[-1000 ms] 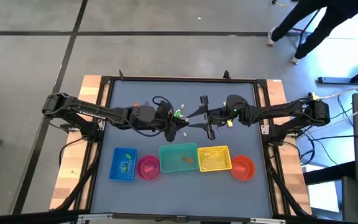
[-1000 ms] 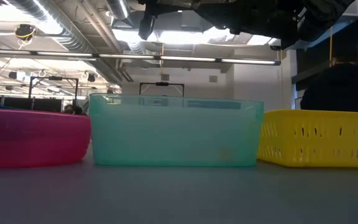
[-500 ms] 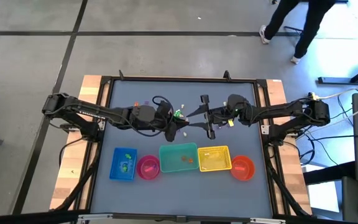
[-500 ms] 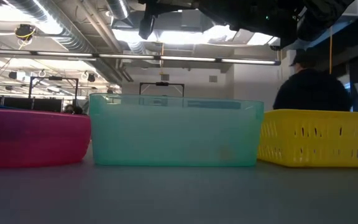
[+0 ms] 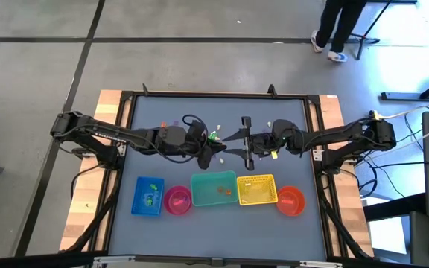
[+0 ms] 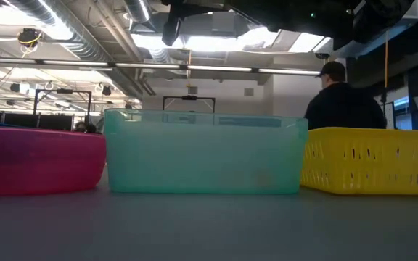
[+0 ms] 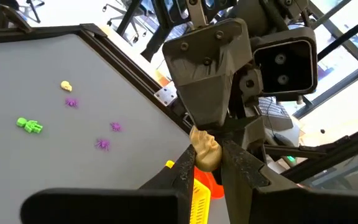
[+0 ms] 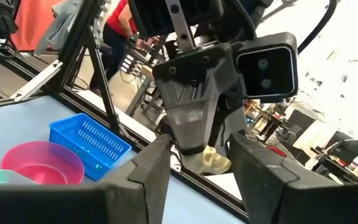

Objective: Sort Halloween decoration
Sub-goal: Put the white skull toy into the orange bin

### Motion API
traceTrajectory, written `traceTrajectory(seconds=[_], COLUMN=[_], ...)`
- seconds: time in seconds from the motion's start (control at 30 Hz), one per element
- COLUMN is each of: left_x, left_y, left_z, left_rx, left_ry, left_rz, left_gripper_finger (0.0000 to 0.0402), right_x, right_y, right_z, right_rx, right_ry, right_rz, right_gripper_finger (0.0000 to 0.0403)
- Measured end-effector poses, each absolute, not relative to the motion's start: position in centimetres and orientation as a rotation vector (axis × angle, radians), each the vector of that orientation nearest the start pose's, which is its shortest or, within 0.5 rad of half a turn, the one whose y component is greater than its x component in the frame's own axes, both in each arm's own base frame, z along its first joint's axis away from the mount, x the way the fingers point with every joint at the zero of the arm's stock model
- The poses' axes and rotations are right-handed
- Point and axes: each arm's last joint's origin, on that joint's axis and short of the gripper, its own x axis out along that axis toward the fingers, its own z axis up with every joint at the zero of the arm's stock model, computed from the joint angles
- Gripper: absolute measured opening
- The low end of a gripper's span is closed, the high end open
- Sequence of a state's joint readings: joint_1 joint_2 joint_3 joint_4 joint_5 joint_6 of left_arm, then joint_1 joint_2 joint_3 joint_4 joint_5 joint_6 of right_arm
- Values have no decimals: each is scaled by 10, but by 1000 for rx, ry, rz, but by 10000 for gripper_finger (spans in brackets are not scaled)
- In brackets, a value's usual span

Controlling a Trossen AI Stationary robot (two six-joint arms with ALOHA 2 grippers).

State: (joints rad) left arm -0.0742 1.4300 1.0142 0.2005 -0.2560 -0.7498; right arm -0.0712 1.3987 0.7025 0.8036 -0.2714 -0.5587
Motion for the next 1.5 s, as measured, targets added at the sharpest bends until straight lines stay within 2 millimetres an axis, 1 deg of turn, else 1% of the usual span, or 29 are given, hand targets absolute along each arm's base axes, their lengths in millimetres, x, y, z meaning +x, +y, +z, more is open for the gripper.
traceTrajectory(seconds=[1.17,1.27,1.43,1.5], left_x=[325,325,324,324], left_y=[-17,-17,-17,-17], left_z=[300,300,300,300], left_rx=[-709,-709,-710,-709], left_ry=[135,135,137,137], left_rz=[249,249,249,249], left_gripper_finger=[41,41,41,41], right_x=[296,296,296,296], right_y=[-14,-14,-14,-14], right_z=[261,261,261,261], right_rx=[-568,-568,-568,-568], right_ry=[-134,-134,-134,-134], right_rz=[153,153,153,154], right_gripper_finger=[165,153,106,93])
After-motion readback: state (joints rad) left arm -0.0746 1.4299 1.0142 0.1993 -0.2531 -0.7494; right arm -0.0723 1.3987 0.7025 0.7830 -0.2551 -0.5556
